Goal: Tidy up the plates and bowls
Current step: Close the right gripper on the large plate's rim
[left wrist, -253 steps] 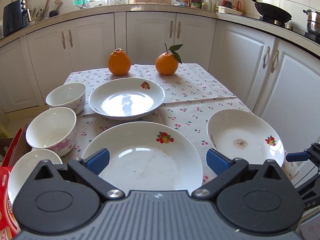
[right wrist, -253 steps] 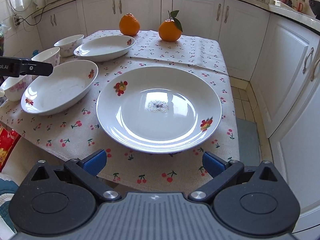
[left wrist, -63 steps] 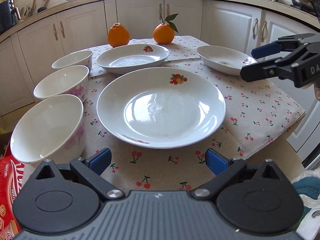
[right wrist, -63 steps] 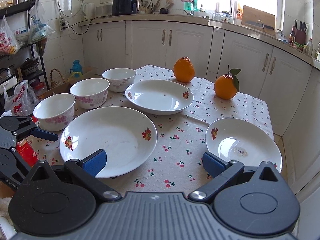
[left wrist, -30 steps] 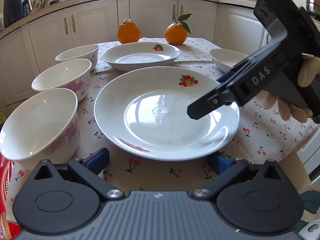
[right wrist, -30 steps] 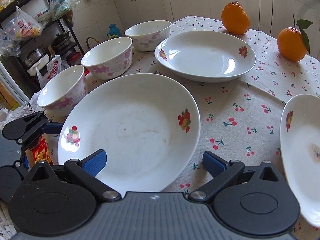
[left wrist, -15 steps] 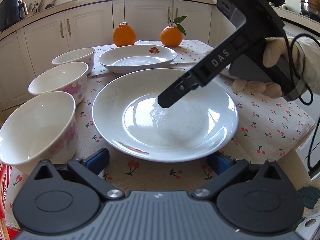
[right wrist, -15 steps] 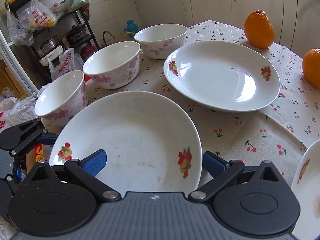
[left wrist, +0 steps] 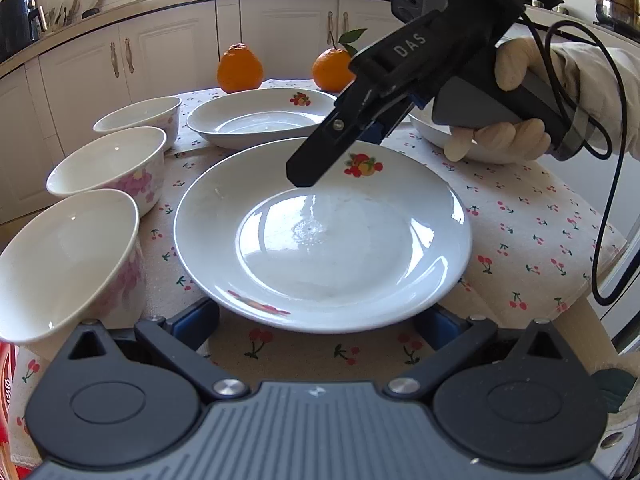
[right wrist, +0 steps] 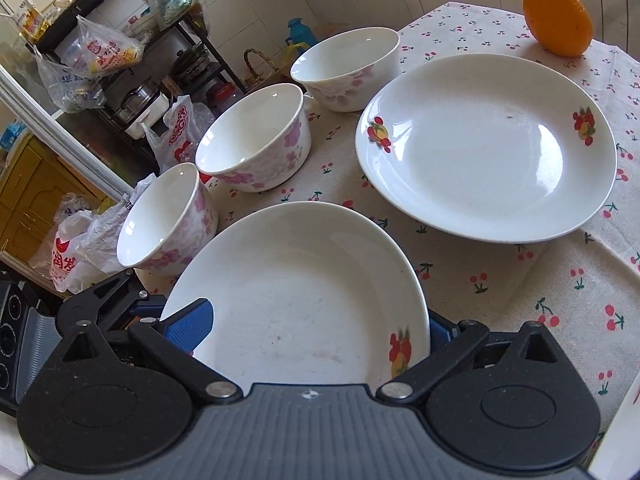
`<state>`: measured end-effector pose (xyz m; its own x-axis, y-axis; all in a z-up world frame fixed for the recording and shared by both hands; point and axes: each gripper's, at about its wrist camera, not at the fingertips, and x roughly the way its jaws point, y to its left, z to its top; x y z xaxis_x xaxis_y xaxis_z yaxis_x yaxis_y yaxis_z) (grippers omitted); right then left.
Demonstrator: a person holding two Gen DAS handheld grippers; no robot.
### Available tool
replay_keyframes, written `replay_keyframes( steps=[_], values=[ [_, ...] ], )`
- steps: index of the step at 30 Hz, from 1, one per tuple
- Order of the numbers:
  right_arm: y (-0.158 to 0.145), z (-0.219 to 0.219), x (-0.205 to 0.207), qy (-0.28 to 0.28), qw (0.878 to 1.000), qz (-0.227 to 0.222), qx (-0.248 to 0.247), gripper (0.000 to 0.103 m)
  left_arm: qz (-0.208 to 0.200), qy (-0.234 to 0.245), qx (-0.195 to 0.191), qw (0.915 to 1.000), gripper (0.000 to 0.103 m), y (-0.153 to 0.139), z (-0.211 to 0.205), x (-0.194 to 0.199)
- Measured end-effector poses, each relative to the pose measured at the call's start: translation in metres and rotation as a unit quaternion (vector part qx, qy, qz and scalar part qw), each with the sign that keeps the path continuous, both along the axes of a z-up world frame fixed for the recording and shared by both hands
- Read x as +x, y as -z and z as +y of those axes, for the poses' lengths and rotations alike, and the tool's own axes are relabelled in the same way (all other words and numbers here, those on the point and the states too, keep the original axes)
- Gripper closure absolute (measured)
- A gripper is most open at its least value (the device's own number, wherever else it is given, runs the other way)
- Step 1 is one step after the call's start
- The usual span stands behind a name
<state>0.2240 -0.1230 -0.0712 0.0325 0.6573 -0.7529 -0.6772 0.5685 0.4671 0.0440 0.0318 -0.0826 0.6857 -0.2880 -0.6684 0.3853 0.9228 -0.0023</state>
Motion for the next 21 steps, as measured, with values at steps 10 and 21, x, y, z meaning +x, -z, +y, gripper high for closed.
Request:
replay_keyframes(
  steps=[10, 21],
  values=[
    [0.0001, 0.0018, -0.0017, -0.007, 1.000, -0.004, -0.009, 0.000, -0.006, 0.007, 0.004, 1.0000, 0.001, -0.0002, -0.0038, 0.0013],
    [0.0000, -0.0003, 0.0024, -0.005, 1.000, 0.002, 0.006, 0.000, -0.002, 0.007, -0.001, 1.0000, 0.001, 0.0011, -0.0048, 0.0050]
  ],
)
